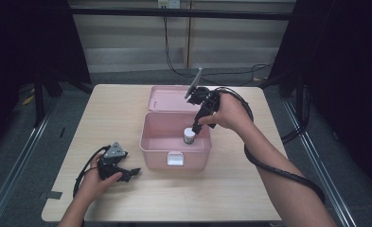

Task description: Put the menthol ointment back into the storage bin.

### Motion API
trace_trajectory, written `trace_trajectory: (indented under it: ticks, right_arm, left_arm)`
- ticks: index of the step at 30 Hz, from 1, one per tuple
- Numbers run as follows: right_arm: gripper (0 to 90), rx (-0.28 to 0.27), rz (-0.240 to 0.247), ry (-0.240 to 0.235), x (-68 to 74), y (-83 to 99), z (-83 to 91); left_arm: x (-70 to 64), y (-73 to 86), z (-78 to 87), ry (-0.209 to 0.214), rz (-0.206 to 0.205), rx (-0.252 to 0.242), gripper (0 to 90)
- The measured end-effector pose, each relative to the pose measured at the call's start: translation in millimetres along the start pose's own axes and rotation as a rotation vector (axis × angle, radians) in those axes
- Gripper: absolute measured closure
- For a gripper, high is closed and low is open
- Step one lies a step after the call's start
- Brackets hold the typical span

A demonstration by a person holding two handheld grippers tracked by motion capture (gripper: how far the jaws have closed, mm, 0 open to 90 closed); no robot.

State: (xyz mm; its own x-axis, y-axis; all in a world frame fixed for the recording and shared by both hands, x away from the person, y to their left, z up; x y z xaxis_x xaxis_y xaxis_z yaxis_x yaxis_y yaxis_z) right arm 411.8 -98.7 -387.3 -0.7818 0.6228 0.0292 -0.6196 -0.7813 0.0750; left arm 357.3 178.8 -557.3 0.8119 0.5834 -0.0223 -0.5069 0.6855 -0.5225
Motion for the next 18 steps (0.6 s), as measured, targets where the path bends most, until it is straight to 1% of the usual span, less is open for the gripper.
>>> trace_trajectory:
  ticks: [2, 5, 9, 12, 13, 14, 18]
  right_arm:
    - [21.1, 0.007, 0.009, 0.013, 0.9, 4.0, 4.4]
    - [20.9, 0.007, 0.020, 0.010, 2.5, 8.2, 8.3]
    - [20.5, 0.013, 0.029, 0.003, 3.0, 14.1, 8.5]
    - [20.4, 0.010, 0.032, 0.008, 0.8, 19.3, 10.3]
    - [20.4, -0.006, 0.037, 0.001, -0.3, 20.8, 12.2]
    - [20.4, -0.030, 0.029, -0.015, -3.2, 24.6, 16.0]
    - [20.4, -0.024, 0.015, -0.010, -10.7, 34.4, 18.7]
  left_arm:
    - [0.0, 0.0, 0.0, 0.000, 0.000, 0.000, 14.2]
    - [0.0, 0.0, 0.0, 0.000, 0.000, 0.000, 14.2]
    - [0.0, 0.0, 0.0, 0.000, 0.000, 0.000, 14.2]
    - [0.0, 0.0, 0.0, 0.000, 0.000, 0.000, 14.2]
    - [0.0, 0.0, 0.0, 0.000, 0.000, 0.000, 14.2]
    - [0.0, 0.0, 0.0, 0.000, 0.000, 0.000, 14.2]
    - [0.0, 0.0, 0.0, 0.000, 0.000, 0.000, 14.2]
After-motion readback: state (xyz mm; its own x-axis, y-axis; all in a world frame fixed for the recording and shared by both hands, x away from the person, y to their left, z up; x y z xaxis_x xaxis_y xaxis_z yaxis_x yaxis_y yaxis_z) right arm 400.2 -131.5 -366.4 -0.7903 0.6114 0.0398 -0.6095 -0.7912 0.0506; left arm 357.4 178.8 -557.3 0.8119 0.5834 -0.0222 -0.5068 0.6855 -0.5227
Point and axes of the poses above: each handheld gripper's, and its own axes: z roughly backward along the jaws, y roughly out of its underside, x roughly to its left, the point moved 7 cm from there along -z, roughly forward along the jaws, and after that the axes turned 15 degrees about x, right-handed, at the moved point
